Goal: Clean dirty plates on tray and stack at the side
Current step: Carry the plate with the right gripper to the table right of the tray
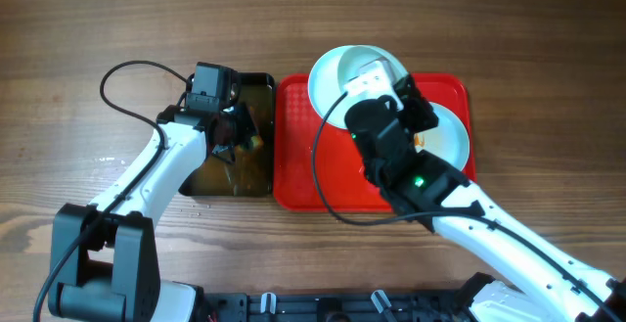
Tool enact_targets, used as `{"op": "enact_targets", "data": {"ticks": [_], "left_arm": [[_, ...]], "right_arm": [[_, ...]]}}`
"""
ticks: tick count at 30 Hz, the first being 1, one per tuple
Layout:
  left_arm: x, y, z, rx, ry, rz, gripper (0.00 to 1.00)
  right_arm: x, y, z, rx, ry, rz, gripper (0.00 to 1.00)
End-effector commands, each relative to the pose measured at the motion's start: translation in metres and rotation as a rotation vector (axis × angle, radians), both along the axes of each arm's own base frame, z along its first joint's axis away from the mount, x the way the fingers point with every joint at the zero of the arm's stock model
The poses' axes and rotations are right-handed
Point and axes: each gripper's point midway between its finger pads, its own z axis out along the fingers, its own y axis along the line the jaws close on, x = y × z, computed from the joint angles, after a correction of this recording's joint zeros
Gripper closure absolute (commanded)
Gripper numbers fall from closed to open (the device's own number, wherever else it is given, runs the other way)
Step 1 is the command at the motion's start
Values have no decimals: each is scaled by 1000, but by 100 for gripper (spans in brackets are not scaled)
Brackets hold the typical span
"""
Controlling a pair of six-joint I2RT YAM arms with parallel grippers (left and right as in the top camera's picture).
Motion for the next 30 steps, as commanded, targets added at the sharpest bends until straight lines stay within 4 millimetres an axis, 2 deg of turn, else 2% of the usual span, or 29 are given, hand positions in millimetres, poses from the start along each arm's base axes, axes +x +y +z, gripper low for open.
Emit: {"op": "enact_targets", "data": {"ticks": [1,3,4,8,10,14,16,18,19,21,23,25,27,30], "left_arm": [[2,3,-2,15,-5,-10,96],[2,3,-2,16,-6,-11,96],[2,3,-1,26,-11,-36,96],[2,3,-2,42,-18,-76,96],[2,3,-2,42,-18,-75,96],[2,3,-2,41,-18,-76,96],[2,3,-2,41,-17,-75,96],[2,3,-1,41,-18,-75,96],[2,3,-1,41,-18,-75,96],[2,3,-1,41,-18,-75,96],[2,3,-1,41,-18,-76,96],[2,3,-1,41,-18,-75,96],[2,3,-2,42,-18,-75,96],[2,3,-2,42,-18,-75,96]], "right_arm": [[7,-28,-20,372,6,-143,96],[9,-58,-40,522,56,-256,96],[10,-83,-50,598,75,-338,96],[11,-148,-68,806,115,-487,96],[1,-196,-77,944,82,-639,96],[-29,-267,-100,1047,27,-895,96],[-45,-295,-114,1076,3,-1017,95],[-45,-298,-121,1105,17,-1023,94],[-44,-297,-123,1118,25,-1015,91],[-34,-283,-123,1161,70,-929,75],[-22,-258,-123,1223,166,-768,62],[-23,-222,-125,1324,303,-619,58],[-46,-193,-135,1401,463,-611,57],[-77,-174,-152,1386,620,-647,56]]}}
